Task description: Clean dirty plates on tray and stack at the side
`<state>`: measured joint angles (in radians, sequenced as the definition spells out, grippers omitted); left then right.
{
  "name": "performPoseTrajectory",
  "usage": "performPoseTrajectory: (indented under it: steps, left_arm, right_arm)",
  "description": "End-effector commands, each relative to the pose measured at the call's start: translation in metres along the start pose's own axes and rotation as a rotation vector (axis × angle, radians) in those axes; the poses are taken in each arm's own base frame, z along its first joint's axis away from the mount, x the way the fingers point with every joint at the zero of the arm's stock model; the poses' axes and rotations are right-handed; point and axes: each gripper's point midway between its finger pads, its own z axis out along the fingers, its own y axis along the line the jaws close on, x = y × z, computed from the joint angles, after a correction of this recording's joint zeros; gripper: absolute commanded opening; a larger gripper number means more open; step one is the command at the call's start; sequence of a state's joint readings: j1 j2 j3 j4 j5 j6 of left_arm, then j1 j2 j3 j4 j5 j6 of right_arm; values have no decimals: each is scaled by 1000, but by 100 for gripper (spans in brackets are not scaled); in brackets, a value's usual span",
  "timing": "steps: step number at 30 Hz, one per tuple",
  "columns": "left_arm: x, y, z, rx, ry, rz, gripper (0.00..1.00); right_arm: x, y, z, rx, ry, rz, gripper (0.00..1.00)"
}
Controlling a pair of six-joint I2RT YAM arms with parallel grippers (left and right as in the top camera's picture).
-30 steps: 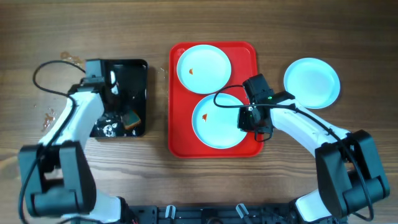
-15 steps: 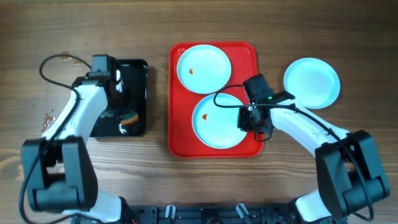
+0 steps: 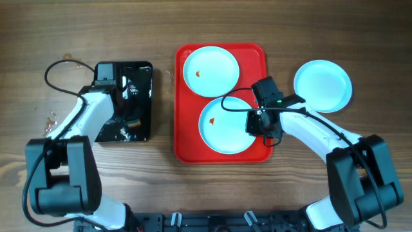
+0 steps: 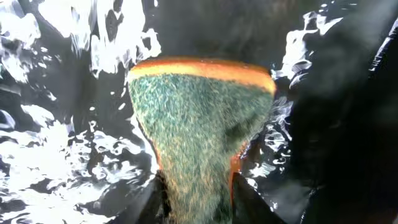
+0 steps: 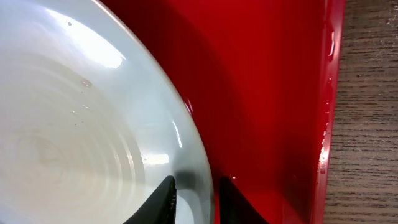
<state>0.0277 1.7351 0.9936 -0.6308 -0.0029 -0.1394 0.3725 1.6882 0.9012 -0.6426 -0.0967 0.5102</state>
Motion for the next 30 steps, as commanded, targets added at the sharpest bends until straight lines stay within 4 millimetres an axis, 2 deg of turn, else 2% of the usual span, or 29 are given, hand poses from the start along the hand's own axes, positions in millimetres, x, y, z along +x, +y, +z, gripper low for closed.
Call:
performPoseTrajectory:
  steps: [1, 4, 6, 9, 13, 16, 18, 19, 21, 25, 27, 30]
  left_arm:
    - [10, 2, 17, -16, 47, 9, 4]
    - [10, 2, 14, -16, 49, 10, 4]
    - [7, 1, 0, -17, 56, 10, 4]
    - [-12, -3, -43, -10, 20, -8, 4]
    - [-28, -14, -91, 18, -62, -7, 4]
    - [-27, -38, -114, 80, -105, 41, 4]
    - [-23, -64, -126, 163, -121, 66, 4]
    - [-19, -80, -132, 215, -123, 73, 4]
    - [-12, -104, -136, 272, -118, 93, 4]
    - [0, -134, -136, 302, -100, 83, 4]
    - [3, -145, -138, 319, -100, 73, 4]
    - [11, -160, -140, 338, -97, 88, 4]
  right_arm:
    - [-6, 6, -8, -24, -26, -14, 24]
    - [-6, 6, -8, -24, -26, -14, 24]
    - [-6, 6, -8, -24, -26, -15, 24]
    - [-6, 6, -8, -23, -26, -18, 24]
    - [-6, 6, -8, -23, -27, -18, 22]
    - [-6, 6, -8, -23, -27, -44, 14]
    - [-6, 6, -8, -23, -26, -44, 12]
    - [-6, 6, -8, -23, -28, -44, 8]
    - [-11, 8, -8, -32, -48, -75, 4]
    - [-26, 15, -6, -57, -126, -129, 5]
    - [-31, 16, -5, -58, -146, -133, 13]
    - [-34, 14, 0, -47, -153, -131, 13]
